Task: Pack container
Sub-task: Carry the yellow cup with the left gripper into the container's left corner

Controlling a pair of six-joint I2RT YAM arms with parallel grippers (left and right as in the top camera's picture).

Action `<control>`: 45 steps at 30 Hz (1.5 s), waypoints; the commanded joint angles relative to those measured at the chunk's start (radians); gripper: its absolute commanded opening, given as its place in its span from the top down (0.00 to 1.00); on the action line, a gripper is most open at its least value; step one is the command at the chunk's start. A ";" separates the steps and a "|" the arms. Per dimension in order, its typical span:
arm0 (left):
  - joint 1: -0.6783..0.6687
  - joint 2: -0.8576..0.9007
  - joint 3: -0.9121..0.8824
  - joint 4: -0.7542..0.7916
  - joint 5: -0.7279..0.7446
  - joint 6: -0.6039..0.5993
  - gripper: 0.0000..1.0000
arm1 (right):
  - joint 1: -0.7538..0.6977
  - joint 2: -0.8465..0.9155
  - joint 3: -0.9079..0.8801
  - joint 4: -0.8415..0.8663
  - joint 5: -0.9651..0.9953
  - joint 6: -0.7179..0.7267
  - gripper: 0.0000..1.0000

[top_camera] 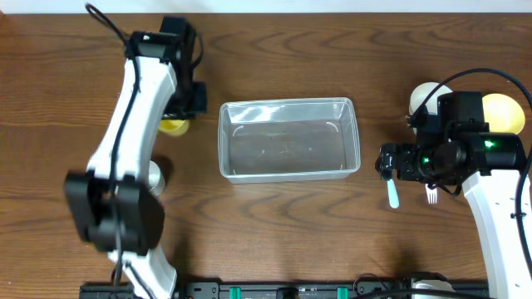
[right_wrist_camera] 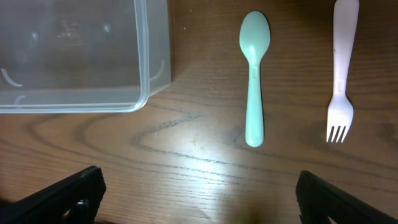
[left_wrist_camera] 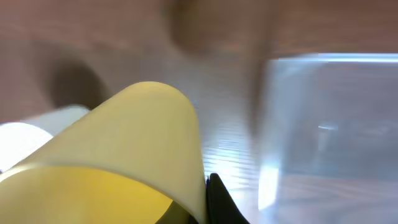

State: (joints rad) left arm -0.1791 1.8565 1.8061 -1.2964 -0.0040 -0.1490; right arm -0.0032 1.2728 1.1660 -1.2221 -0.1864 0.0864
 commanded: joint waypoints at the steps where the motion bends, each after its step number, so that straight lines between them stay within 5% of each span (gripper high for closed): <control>1: -0.101 -0.129 0.032 -0.001 -0.004 0.017 0.94 | 0.003 0.003 0.018 0.000 0.003 -0.014 0.01; 13: -0.371 -0.026 0.022 0.025 -0.004 0.017 0.94 | 0.003 0.003 0.018 -0.020 0.003 -0.014 0.01; 29: -0.343 0.230 0.022 0.097 -0.004 0.037 0.94 | 0.003 0.003 0.018 -0.027 0.007 -0.014 0.01; 45: -0.281 0.264 -0.006 0.142 -0.007 0.040 0.94 | 0.003 0.003 0.018 -0.030 0.037 -0.014 0.01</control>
State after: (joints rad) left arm -0.4774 2.1098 1.8206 -1.1591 -0.0006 -0.1253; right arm -0.0032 1.2736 1.1660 -1.2491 -0.1581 0.0864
